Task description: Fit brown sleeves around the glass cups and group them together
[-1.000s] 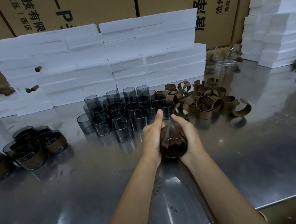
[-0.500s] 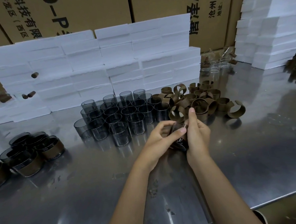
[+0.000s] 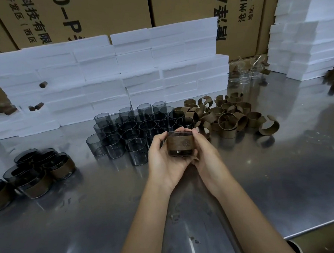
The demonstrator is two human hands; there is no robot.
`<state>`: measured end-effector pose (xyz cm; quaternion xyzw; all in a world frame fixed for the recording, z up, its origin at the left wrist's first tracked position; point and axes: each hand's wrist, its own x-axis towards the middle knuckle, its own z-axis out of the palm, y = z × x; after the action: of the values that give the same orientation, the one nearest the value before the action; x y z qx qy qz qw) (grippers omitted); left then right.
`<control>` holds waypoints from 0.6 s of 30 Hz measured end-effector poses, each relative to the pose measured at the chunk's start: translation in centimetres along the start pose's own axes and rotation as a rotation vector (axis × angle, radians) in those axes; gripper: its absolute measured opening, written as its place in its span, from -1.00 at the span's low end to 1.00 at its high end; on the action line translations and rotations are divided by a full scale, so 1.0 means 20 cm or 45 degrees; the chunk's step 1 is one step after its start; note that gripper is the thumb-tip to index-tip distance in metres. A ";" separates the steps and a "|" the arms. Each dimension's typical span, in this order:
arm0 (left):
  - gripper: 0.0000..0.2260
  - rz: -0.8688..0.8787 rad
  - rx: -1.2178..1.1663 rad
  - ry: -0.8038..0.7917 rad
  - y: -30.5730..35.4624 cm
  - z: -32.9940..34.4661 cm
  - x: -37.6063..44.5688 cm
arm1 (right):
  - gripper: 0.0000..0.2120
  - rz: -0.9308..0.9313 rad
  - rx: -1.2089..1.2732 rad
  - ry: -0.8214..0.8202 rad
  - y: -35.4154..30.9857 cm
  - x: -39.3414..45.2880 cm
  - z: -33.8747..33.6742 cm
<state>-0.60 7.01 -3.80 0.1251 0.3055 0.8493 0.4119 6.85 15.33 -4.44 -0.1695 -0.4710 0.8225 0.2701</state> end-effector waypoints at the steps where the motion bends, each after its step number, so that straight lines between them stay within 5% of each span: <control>1: -0.59 -0.004 0.019 0.008 0.00 0.01 0.00 | -0.53 0.000 0.008 -0.003 0.00 0.00 0.00; 3: -0.57 -0.006 0.071 0.023 0.01 0.02 0.00 | -0.46 -0.007 0.019 -0.012 0.00 0.00 0.00; 7: -0.62 0.140 0.372 0.102 0.01 0.05 -0.01 | -0.62 -0.019 0.034 0.047 0.01 0.00 0.00; 11: -0.65 0.609 0.895 0.357 0.07 0.05 -0.05 | -0.65 -0.005 0.003 0.170 0.01 0.02 0.00; 14: -0.73 0.960 0.913 0.549 0.17 0.02 -0.11 | -0.68 0.014 -0.029 0.194 0.02 0.03 0.00; 18: -0.70 1.109 1.018 0.885 0.33 -0.10 -0.22 | -0.69 0.014 -0.045 0.174 0.02 0.03 -0.02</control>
<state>-2.91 -0.47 -1.06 0.0990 0.6319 0.7504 -0.1669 6.40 15.78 -5.05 -0.2324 -0.4649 0.8021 0.2942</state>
